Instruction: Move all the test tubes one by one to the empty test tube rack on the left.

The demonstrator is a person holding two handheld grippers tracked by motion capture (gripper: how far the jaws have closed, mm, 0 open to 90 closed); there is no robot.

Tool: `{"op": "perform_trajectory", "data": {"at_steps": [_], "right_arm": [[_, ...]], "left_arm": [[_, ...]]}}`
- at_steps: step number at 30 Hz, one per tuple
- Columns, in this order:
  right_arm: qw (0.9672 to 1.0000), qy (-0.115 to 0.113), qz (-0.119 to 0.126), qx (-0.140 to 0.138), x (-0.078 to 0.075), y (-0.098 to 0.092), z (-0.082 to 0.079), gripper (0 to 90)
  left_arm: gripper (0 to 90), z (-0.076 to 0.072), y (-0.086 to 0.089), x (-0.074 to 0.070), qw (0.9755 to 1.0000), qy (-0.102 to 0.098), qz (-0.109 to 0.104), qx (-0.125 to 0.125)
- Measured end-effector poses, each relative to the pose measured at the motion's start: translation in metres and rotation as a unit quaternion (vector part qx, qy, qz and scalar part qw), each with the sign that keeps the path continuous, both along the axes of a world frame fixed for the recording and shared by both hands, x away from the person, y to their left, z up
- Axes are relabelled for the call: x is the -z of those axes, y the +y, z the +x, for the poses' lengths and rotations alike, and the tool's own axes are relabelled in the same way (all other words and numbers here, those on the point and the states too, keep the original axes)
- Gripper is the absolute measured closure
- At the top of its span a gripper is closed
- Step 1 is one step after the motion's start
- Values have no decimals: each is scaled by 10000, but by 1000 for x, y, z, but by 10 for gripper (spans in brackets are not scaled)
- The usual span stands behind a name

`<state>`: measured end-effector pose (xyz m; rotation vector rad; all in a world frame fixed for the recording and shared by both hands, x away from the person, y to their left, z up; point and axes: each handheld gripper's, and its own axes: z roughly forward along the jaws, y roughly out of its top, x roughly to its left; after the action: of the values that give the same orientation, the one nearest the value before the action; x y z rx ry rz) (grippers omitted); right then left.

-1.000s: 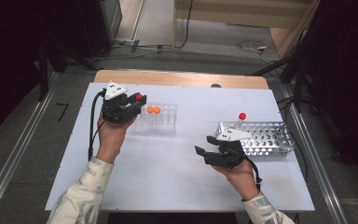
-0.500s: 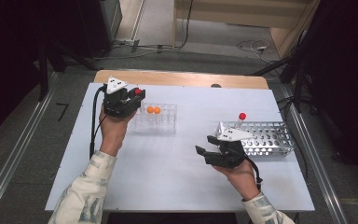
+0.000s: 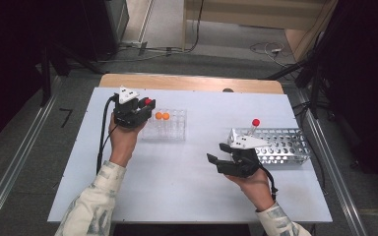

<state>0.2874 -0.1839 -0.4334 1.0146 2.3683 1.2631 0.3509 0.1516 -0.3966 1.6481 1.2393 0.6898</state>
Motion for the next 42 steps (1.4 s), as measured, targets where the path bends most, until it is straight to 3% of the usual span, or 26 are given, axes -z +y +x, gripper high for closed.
{"op": "perform_trajectory", "data": {"at_steps": [13, 20, 27, 34, 42], "right_arm": [[10000, 14, -6, 1, 0, 0, 0, 351], [10000, 18, -2, 25, 0, -1, 0, 351], [9999, -50, 47, 103, -3, -8, 0, 341], [9992, -186, 60, 342, -10, -26, -3, 338], [9972, -272, 59, 699, -14, -52, -1, 338]], "left_arm": [[695, -1, -3, 10, 10000, 28, 91, 4], [637, -5, 0, 6, 10000, -24, -6, 31], [452, -14, 6, -2, 9997, 3, -216, 108], [287, -29, 6, -9, 9993, -25, -290, 226], [201, -34, 0, -9, 9990, 57, -246, 366]]}}
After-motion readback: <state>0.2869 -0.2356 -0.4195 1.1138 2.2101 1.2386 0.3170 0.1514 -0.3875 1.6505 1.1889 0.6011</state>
